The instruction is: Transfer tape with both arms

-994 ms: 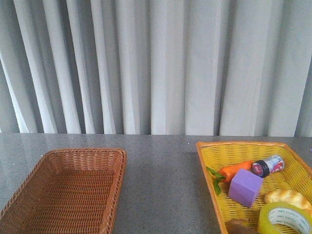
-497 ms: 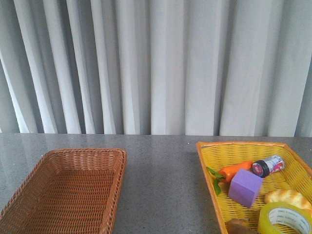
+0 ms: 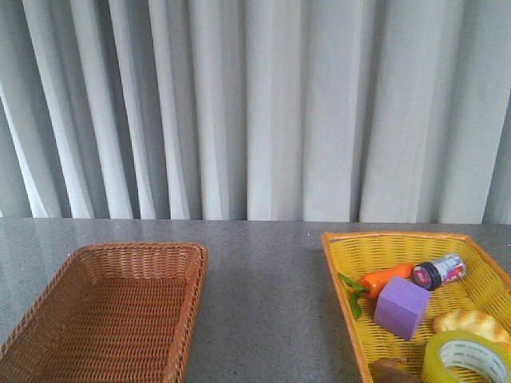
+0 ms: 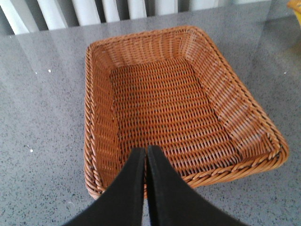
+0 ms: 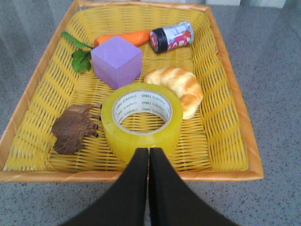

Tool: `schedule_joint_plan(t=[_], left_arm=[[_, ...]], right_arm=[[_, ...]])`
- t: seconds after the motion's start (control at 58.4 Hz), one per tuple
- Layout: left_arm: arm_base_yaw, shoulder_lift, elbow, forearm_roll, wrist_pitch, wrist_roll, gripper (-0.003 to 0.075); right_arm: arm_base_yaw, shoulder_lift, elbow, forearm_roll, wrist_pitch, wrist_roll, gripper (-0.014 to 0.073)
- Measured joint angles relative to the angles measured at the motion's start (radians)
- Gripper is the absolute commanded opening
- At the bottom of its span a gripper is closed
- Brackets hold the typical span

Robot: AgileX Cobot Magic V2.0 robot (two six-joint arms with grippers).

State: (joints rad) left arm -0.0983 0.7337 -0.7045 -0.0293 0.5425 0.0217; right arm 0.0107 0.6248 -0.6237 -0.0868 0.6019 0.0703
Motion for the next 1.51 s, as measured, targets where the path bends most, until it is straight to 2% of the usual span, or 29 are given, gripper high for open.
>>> schedule_joint_plan(t=[0.171, 0.274, 0.343, 0.497, 0.566, 0.634, 0.84, 1.045, 1.234, 1.508], left_arm=[[0.0, 0.025, 0.0, 0.0, 0.001, 0.0, 0.0018], [0.0, 0.04, 0.0, 0.0, 0.0, -0.002, 0.0119], [0.0, 0.05, 0.0, 0.0, -0.001, -0.002, 0.0224], [0.0, 0.057, 0.0, 0.0, -0.032, -0.003, 0.0504], [0.0, 0.057, 0.0, 0.0, -0.054, -0.003, 0.0582], [0.0, 0.057, 0.0, 0.0, -0.066, -0.003, 0.0623], [0.0, 0.057, 0.0, -0.059, -0.067, 0.022, 0.0594], [-0.078, 0.057, 0.0, -0.214, -0.056, 0.213, 0.055], [-0.169, 0.057, 0.0, -0.287, -0.008, 0.307, 0.0545], [-0.177, 0.057, 0.0, -0.292, 0.037, 0.307, 0.0545]], right_arm=[[0.0, 0.008, 0.0, 0.011, 0.0, 0.0, 0.0012], [0.0, 0.008, 0.0, 0.011, -0.001, 0.0, 0.0094], [0.0, 0.008, 0.0, 0.009, -0.002, 0.0, 0.019], [0.0, 0.008, 0.0, -0.001, -0.006, 0.0, 0.048], [0.0, 0.008, 0.0, -0.002, -0.006, 0.0, 0.059], [0.0, 0.008, 0.0, -0.002, -0.006, 0.0, 0.065], [0.0, 0.008, 0.0, 0.024, -0.007, 0.0, 0.0647], [0.0, 0.06, -0.045, 0.001, 0.01, 0.07, 0.0591], [0.0, 0.233, -0.196, -0.102, 0.16, 0.184, 0.0559], [0.0, 0.533, -0.408, -0.13, 0.394, 0.224, 0.0557]])
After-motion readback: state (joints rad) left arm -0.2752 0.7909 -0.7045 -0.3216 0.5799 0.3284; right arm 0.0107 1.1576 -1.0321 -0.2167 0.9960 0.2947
